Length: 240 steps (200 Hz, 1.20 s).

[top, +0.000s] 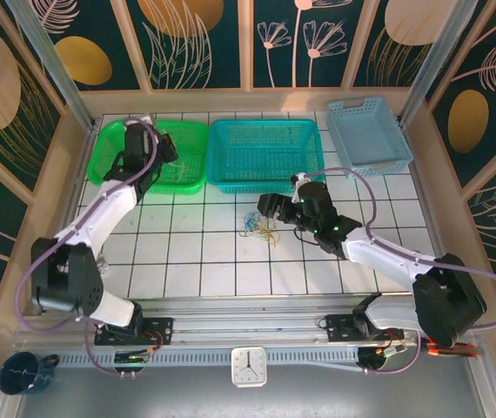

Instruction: Untangle the cables

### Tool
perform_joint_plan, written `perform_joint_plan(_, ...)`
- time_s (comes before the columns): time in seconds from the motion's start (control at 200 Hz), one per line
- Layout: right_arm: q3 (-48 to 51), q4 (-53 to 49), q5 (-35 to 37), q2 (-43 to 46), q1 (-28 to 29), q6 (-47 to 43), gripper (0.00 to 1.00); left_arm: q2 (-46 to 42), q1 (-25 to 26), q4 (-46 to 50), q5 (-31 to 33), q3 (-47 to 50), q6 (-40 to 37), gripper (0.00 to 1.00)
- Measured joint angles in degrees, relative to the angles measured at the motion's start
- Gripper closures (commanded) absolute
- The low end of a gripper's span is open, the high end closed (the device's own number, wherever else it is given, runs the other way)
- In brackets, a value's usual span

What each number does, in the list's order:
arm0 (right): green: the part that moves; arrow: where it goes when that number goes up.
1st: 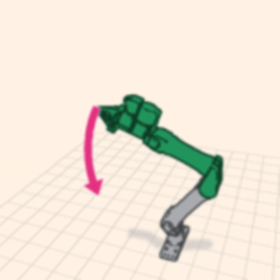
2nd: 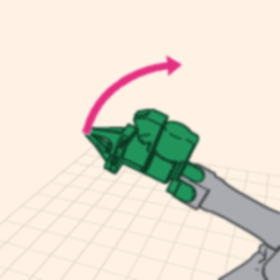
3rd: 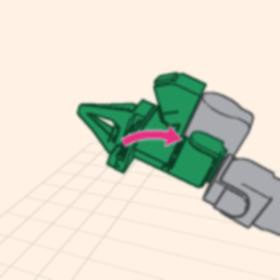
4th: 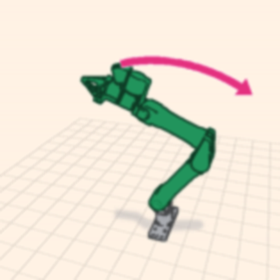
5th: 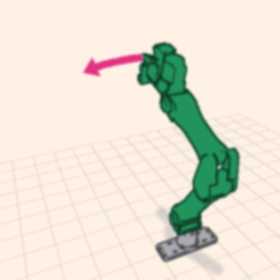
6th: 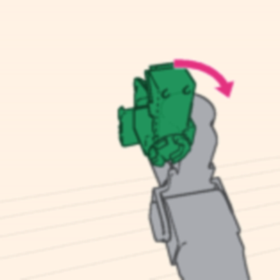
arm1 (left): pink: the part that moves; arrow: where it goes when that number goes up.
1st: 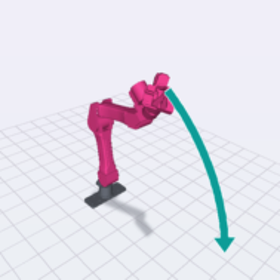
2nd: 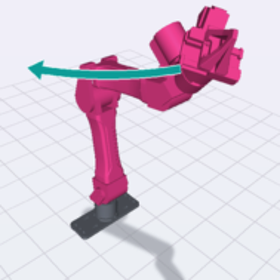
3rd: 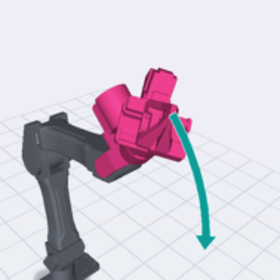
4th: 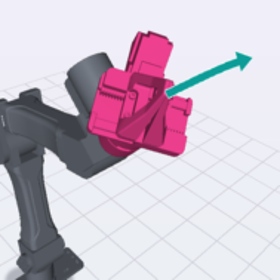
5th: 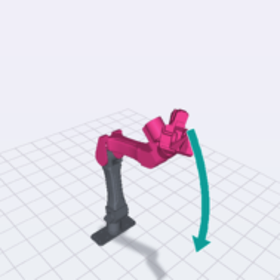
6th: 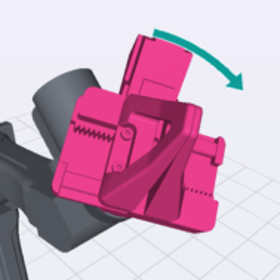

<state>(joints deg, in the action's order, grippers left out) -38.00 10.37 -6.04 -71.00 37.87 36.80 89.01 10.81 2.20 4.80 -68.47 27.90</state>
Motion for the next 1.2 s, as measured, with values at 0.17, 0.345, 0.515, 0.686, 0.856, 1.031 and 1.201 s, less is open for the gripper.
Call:
perform_joint_plan(0.17, 0.04, -0.85, 0.72, 2.8, 0.02, 0.0, 0.15, 8.85, -2.19, 1.05, 3.08, -7.23, -2.64, 1.0)
perform_joint_plan(0.345, 0.28, -2.08, 2.08, 5.11, 0.02, -0.33, 0.14, 13.62, -3.56, 2.73, 5.25, -8.35, -4.24, 0.65)
perform_joint_plan(0.515, 0.26, -3.85, 3.69, 5.64, 0.0, -0.98, 0.01, 13.07, -4.07, 3.26, 5.81, -6.93, -4.33, 0.1)
perform_joint_plan(0.686, 0.24, -5.9, 6.56, 5.62, -0.02, -1.92, 0.01, 9.6, -4.13, 4.48, 6.05, -6.67, -4.63, 0.01)
perform_joint_plan(0.856, 0.24, -6.45, 7.56, 5.62, -0.81, -1.95, 0.01, 4.68, -4.17, 4.57, 3.34, -6.71, -5.01, 0.01)
perform_joint_plan(1.031, 0.24, -6.45, 7.78, 5.62, -1.18, -2.45, 0.04, 0.55, -4.17, 4.44, -2.95, -6.1, -4.79, 0.01)
perform_joint_plan(1.201, 0.7, -5.86, 7.63, 5.68, -2.49, -2.36, 0.04, -5.75, -3.74, 4.0, -9.14, -1.25, -2.78, 0.01)
